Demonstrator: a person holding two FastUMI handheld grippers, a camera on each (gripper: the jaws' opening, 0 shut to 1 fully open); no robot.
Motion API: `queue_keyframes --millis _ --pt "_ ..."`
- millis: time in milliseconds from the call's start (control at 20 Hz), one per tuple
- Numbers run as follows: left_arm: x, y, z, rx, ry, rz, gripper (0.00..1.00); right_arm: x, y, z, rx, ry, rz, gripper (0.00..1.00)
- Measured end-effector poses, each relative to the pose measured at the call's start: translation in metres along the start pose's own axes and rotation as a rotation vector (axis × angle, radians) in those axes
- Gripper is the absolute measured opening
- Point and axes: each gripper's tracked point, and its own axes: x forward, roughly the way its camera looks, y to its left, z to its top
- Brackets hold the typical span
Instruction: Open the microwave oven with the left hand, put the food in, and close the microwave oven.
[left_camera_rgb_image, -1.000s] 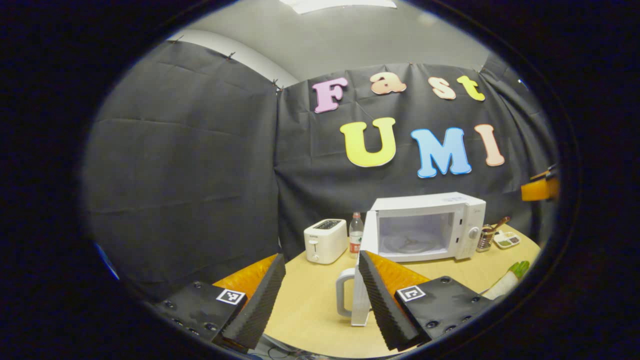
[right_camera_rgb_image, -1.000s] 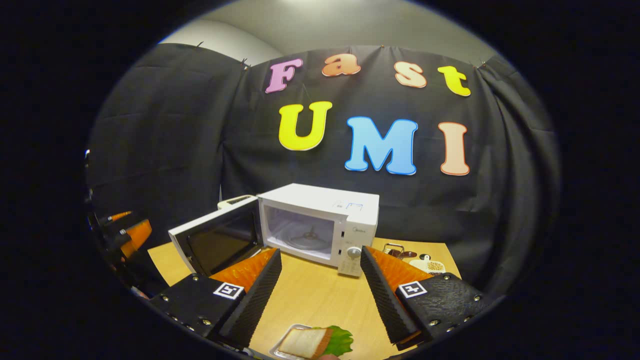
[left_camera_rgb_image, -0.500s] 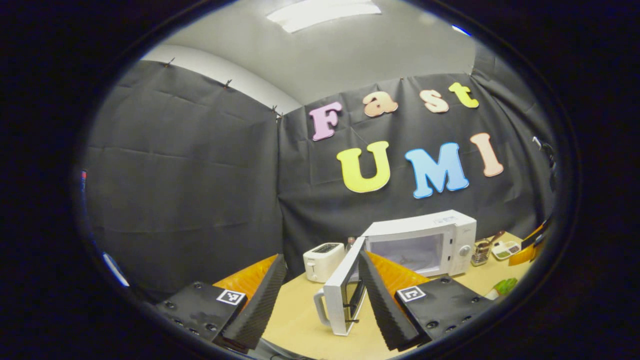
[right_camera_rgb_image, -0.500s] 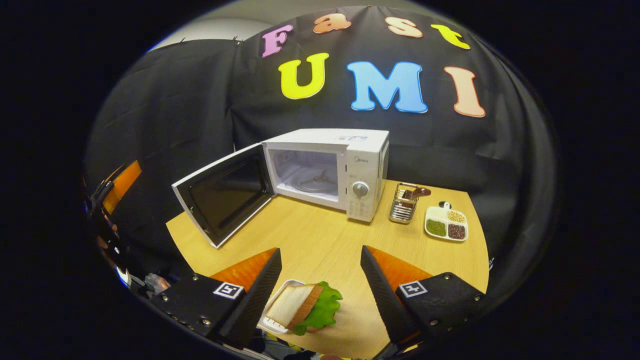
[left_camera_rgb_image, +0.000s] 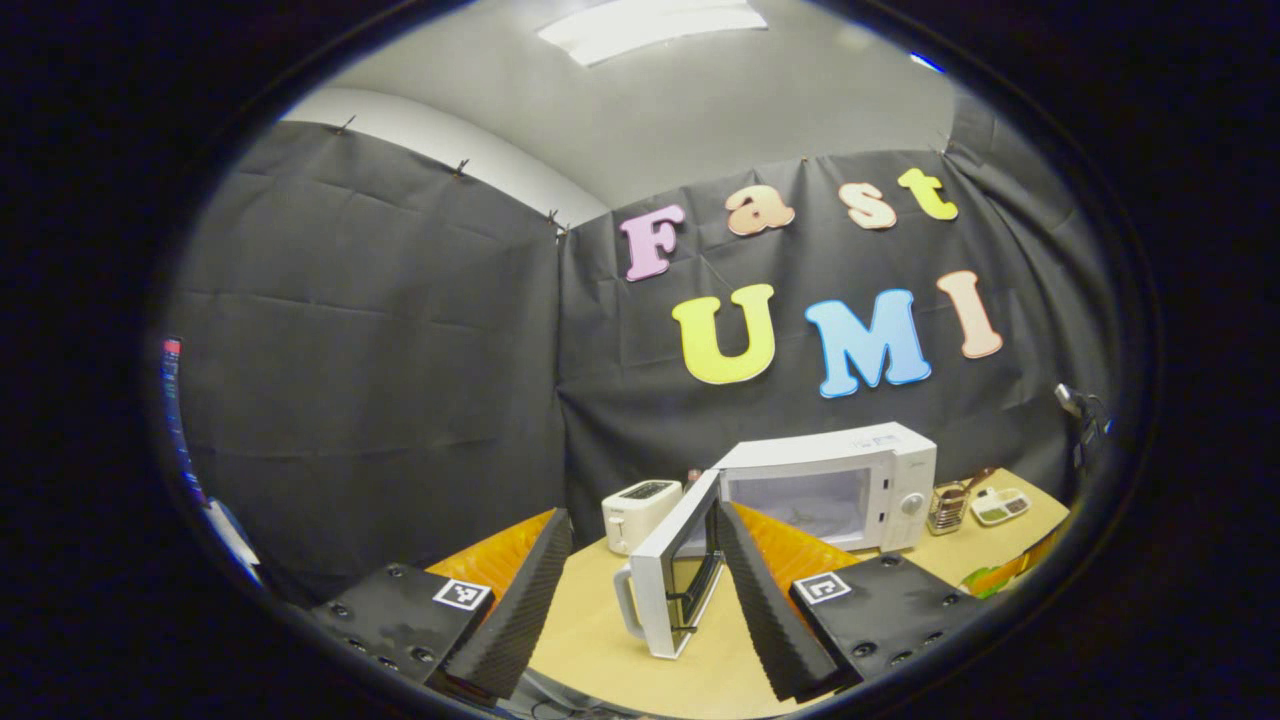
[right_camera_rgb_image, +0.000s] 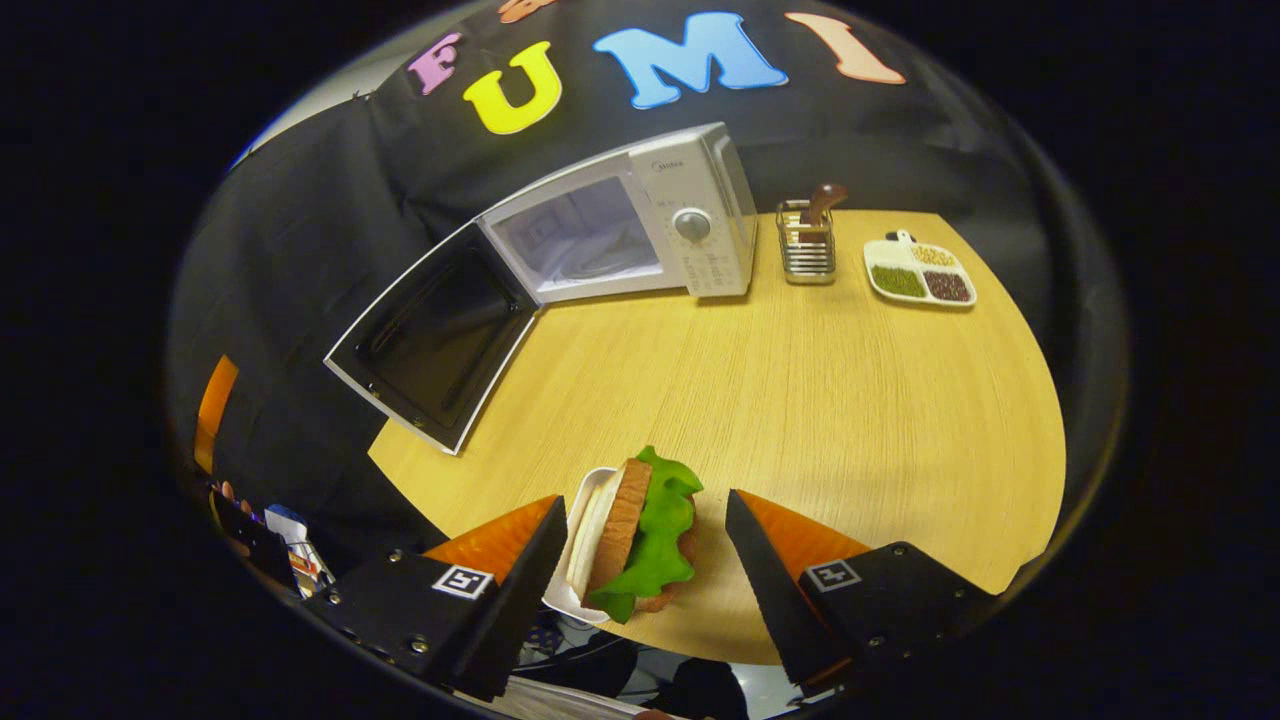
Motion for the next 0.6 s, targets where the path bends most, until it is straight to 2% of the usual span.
queue_keyframes --millis 200,250,300,450,500,550,600 --pt "-0.009 0.013 -0.003 -0.019 0.01 0.029 0.93 0.009 0.007 -0.02 0.132 0.091 0.053 0.97" --pt "-0.01 0.017 -0.003 -0.014 0.012 0.034 0.95 0.013 0.008 -0.022 0.158 0.102 0.05 0.92" --pt "-0.01 0.02 -0.003 -0.01 0.013 0.036 0.95 0.014 0.009 -0.024 0.173 0.115 0.052 0.72" --pt "-0.004 0.028 -0.001 0.001 0.01 0.025 0.94 0.021 0.013 -0.025 0.2 0.141 0.053 0.71" --pt "0.001 0.032 -0.003 0.003 0.015 0.022 0.94 0.024 0.017 -0.023 0.229 0.137 0.056 0.67" --pt "0.004 0.036 -0.001 0.0 0.011 0.016 0.95 0.022 0.022 -0.025 0.231 0.155 0.068 0.45" --pt "0.011 0.04 -0.001 -0.008 0.008 0.012 0.93 0.022 0.022 -0.026 0.224 0.164 0.06 0.42"
